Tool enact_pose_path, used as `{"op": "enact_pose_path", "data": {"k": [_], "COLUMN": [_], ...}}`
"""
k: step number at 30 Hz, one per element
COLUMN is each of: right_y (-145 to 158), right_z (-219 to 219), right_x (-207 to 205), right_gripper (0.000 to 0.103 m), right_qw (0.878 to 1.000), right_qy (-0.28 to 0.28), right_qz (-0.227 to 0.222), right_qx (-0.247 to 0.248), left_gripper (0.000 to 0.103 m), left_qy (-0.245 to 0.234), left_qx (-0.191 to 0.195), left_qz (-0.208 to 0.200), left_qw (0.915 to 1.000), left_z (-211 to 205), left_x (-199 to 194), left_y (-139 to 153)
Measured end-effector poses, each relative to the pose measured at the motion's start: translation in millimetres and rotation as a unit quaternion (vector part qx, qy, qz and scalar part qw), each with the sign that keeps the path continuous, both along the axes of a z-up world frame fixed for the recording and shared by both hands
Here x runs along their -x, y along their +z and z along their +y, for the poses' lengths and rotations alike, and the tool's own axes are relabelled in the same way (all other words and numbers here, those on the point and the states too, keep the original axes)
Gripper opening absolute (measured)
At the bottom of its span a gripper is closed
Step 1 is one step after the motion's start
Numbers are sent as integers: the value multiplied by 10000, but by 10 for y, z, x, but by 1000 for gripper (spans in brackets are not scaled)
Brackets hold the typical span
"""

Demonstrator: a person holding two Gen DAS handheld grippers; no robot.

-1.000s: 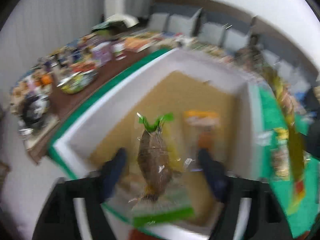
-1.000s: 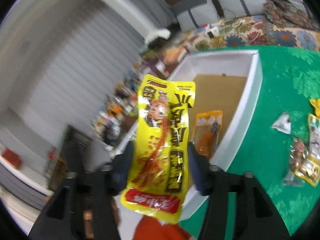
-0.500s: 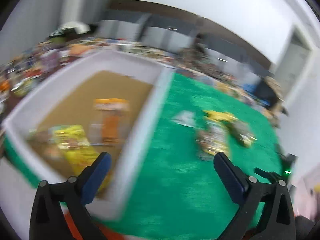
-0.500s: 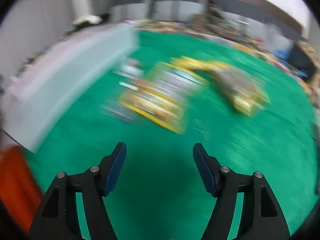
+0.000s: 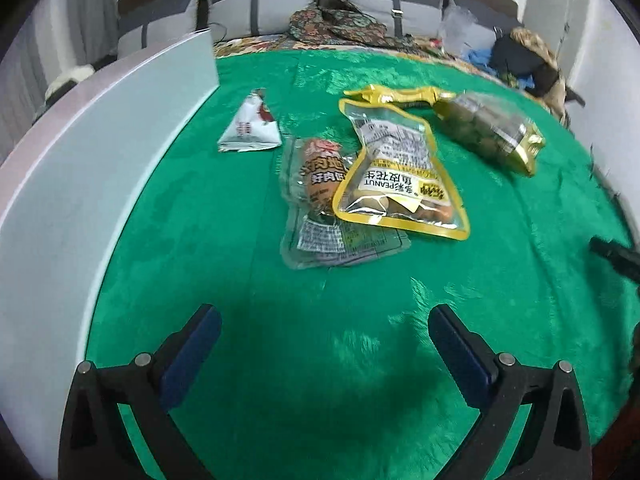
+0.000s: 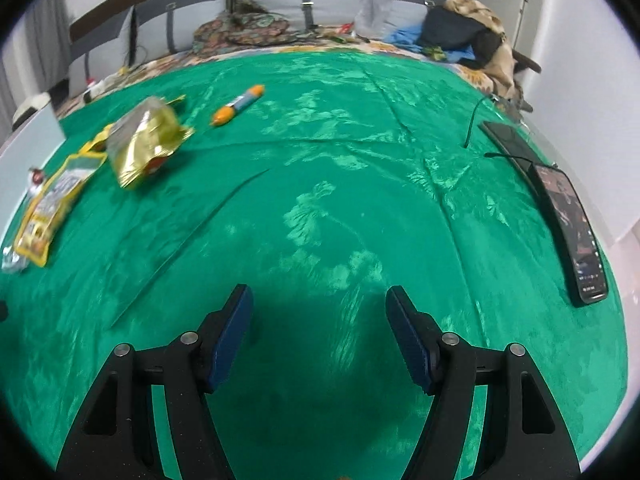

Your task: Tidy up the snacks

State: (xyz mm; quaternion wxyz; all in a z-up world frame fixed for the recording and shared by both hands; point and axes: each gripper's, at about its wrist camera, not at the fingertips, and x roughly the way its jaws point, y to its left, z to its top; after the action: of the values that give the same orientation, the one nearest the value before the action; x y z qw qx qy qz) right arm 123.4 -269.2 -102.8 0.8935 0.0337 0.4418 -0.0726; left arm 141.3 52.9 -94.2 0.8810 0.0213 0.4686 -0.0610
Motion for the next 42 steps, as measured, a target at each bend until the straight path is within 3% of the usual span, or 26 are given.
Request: {"op": "enact_pose_path", "data": {"k": [3, 9, 42], "right_y": [-84, -77, -82], "right_z": [-42, 38, 42], "right_x": [-36, -21, -23], "right_gripper": [79, 83, 86], "right_qw": [9998, 9999, 9999], "right_qy": [-43, 2, 8], "right_qz": [-156, -117, -118], "right_qx": [-113, -70, -69], "left_gripper": [103, 103, 103], "left_qy": [-30, 24, 22], "left_qx": [-53, -27, -25], "left_qz": [-222, -264, -261], "left_qw": [9997, 9996, 9997], "left_z": [-7, 32, 25], "left_x": [49, 41, 31], "left_y": [-112, -94, -107]}}
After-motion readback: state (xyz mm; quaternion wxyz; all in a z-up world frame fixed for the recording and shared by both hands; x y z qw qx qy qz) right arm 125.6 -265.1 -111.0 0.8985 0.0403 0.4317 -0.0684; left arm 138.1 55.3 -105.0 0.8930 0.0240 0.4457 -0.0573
